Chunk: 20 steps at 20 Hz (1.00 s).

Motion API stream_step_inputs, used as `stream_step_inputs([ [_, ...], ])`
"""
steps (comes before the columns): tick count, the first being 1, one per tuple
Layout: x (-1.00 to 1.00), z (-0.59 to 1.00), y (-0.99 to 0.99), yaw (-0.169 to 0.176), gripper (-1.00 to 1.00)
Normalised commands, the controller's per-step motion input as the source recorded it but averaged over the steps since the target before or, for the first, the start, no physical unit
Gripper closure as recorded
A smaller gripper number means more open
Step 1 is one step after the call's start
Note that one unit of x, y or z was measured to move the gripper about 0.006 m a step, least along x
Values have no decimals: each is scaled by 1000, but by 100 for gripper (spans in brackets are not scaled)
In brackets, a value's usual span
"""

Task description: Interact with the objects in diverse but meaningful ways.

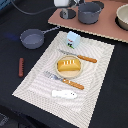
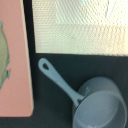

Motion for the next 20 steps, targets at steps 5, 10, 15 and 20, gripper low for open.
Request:
stream_step_inputs([
  [5,122,-117,-110,167,-100],
  [10,322,-108,-14,88,-100],
  [15,285,-235,0,101,-100],
  [20,239,-239,-1,96,-100],
])
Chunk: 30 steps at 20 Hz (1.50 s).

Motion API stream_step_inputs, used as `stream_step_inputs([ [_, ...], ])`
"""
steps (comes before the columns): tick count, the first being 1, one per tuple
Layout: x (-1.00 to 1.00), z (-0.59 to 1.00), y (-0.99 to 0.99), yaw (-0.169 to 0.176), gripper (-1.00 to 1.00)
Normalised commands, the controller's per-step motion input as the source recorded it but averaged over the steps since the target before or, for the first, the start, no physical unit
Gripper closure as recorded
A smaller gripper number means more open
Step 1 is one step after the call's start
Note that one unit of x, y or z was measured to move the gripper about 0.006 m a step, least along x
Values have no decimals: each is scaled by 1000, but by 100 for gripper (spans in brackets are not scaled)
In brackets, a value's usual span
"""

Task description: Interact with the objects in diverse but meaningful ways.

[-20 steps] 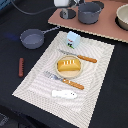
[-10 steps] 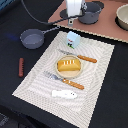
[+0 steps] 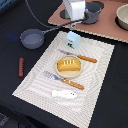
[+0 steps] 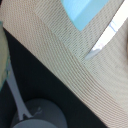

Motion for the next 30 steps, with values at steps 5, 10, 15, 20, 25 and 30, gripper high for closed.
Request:
stream_step_inputs([
  [5,277,-207,0,69,-100],
  [10,438,-3,22,24,-100],
  [15,396,34,0,83,-100],
  [20,394,98,0,104,-100],
  [25,325,17,0,111,-100],
  [30,290,-45,0,99,-100],
])
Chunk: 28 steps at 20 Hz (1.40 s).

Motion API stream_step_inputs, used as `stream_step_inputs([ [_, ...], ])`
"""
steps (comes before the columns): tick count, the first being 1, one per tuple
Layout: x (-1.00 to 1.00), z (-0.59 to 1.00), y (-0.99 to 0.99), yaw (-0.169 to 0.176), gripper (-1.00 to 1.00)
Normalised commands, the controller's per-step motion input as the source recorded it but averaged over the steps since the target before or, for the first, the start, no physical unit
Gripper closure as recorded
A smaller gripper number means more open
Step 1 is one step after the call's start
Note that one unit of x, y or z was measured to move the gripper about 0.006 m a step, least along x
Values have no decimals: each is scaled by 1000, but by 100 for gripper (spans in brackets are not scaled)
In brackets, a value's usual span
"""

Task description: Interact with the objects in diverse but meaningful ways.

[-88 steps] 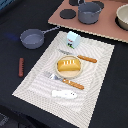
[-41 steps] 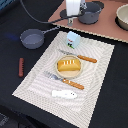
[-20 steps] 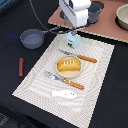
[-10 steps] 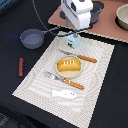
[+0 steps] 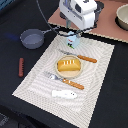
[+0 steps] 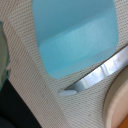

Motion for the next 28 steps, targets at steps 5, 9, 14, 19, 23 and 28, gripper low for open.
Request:
stream_step_inputs([
  [5,162,-153,0,76,-100],
  [9,104,-199,8,75,-100],
  [14,204,-75,69,91,-100],
  [19,230,-26,139,97,100],
  [23,268,0,111,93,100],
  [28,250,0,85,89,100],
])
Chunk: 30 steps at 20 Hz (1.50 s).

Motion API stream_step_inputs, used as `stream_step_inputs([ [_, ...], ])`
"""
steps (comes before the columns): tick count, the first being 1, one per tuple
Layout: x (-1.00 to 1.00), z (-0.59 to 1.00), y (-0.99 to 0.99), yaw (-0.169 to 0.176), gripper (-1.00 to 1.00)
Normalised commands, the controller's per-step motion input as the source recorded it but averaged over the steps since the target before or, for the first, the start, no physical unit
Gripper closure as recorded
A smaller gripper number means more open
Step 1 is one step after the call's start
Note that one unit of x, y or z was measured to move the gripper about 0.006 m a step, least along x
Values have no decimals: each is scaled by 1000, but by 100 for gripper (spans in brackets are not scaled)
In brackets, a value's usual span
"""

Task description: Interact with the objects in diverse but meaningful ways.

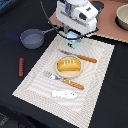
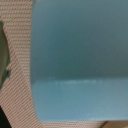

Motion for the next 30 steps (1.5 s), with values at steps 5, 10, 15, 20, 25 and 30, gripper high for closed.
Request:
stream_step_inputs([
  [5,260,0,60,90,100],
  [10,181,329,5,67,100],
  [15,-323,914,-471,33,100],
  [20,-528,661,-582,0,100],
  [25,-559,262,-612,0,100],
  [30,-626,7,-625,0,100],
])
